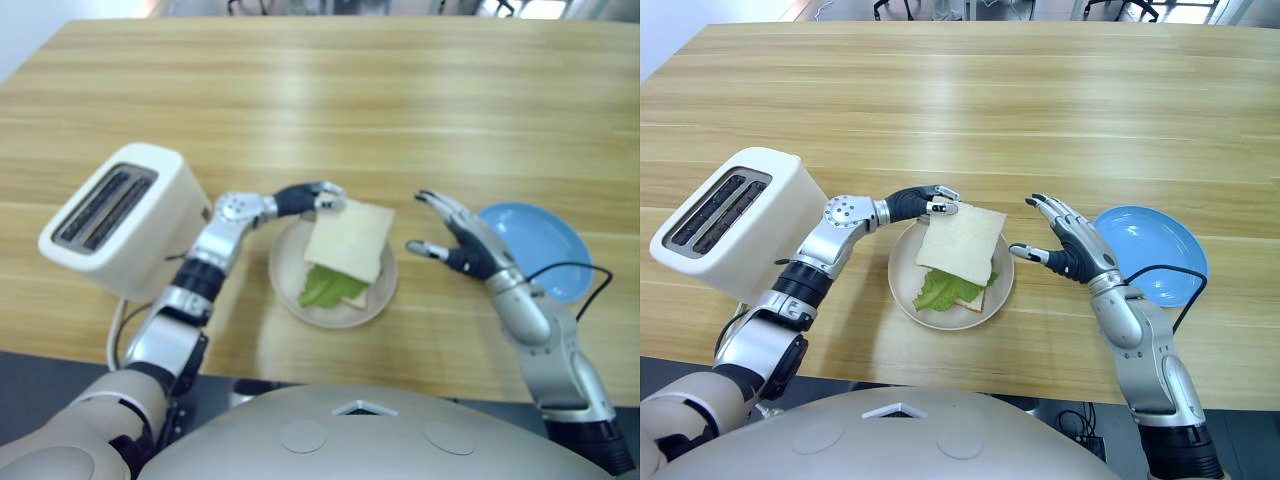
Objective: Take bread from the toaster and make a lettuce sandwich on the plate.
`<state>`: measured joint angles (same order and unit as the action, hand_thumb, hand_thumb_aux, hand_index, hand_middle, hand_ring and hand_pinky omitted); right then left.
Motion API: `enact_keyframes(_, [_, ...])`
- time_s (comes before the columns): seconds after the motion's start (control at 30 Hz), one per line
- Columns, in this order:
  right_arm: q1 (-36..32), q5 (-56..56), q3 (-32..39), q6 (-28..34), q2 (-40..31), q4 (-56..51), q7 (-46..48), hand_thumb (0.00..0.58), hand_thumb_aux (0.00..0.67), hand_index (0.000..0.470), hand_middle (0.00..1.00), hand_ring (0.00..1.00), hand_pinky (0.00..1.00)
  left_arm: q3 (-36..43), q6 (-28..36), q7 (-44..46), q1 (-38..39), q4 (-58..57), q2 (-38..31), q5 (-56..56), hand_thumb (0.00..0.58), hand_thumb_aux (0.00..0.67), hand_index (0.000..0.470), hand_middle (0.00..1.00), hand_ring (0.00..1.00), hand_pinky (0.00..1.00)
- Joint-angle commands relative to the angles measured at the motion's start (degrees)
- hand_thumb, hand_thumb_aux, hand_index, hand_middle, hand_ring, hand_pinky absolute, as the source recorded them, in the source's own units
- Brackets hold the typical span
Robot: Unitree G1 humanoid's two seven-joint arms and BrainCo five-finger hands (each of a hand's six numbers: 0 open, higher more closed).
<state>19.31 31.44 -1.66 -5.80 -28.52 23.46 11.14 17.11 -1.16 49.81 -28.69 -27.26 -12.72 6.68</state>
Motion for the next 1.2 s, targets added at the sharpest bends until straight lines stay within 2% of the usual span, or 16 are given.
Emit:
enact_keyframes(0.03, [0.38,1.42,2.13,-0.94,-0.71,0.70,1.25,0.000,0.000,0.000,0.00,0.00,0.00,0.38,-1.28,-0.09,1.10,-1.19,-0.81,-2.39,0.580,0.670,0.460,1.00,1.00,1.00])
enact_keyframes(0.37, [0.78,4.55,8.76,-5.50,-2.01,4.08,3.82,0.000,0.000,0.000,0.00,0.00,0.00,3.88,-5.25,-1.66,2.61,-5.51,0.84,-8.61,0.580,0.670,0.460,1.00,1.00,1.00])
enact_keyframes(0.53, [2.68,5.16,12.98,-7.39,-1.86,8.94,6.18,0.000,0.000,0.000,0.00,0.00,0.00,4.69,-7.65,-4.11,1.52,-10.62,2.05,-11.53,0.580,0.670,0.460,1.00,1.00,1.00])
enact_keyframes(0.83, [4.24,11.23,19.03,-9.34,-2.54,8.83,8.44,0.000,0.000,0.000,0.00,0.00,0.00,3.98,-11.43,-6.71,-0.78,-17.69,2.48,-13.90,0.580,0.670,0.460,1.00,1.00,1.00])
enact_keyframes(1.2, [-2.02,17.55,21.76,-9.80,-3.98,-3.24,7.72,0.000,0.000,0.000,0.00,0.00,0.00,3.99,-13.41,-6.18,-0.37,-18.80,1.97,-15.02,0.580,0.670,0.460,1.00,1.00,1.00])
